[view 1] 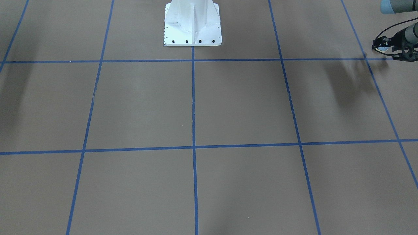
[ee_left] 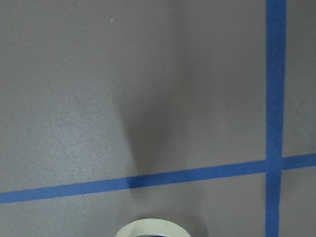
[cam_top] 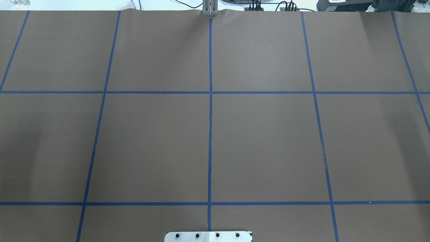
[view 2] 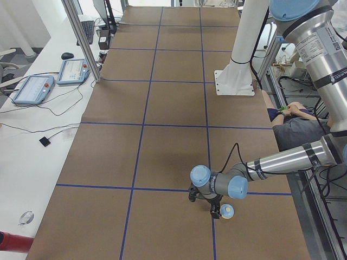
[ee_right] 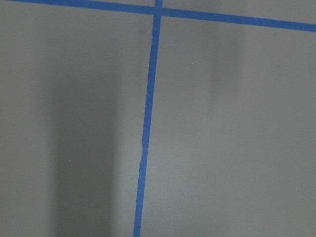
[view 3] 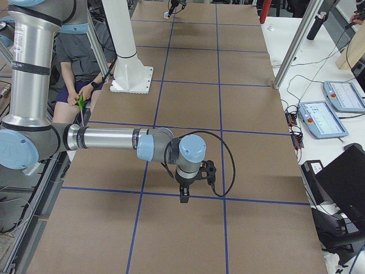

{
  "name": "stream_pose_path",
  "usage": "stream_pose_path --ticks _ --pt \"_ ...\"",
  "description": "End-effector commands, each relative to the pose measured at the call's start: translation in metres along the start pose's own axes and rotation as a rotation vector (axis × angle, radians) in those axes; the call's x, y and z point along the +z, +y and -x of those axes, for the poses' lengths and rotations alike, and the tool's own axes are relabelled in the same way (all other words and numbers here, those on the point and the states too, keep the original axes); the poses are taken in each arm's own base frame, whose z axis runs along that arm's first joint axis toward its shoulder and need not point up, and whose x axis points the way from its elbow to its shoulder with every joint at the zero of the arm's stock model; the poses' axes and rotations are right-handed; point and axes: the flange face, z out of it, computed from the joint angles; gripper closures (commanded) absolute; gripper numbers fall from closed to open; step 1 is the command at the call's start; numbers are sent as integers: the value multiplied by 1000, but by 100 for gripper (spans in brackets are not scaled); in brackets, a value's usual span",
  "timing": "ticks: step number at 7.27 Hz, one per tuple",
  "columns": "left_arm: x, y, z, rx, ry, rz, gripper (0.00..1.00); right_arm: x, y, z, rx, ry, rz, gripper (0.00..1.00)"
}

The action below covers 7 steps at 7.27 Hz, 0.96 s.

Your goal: Place and press bell with both arms

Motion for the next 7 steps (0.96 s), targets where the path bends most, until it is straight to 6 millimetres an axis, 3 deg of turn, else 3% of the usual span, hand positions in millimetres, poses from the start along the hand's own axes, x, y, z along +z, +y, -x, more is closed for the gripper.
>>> stream_pose_path --ticks 1,7 --pt "10 2 3 5 -11 27 0 0 0 0 -1 0 1 0" --pt "23 5 2 37 -19 69 1 -1 0 0 -3 3 -1 0"
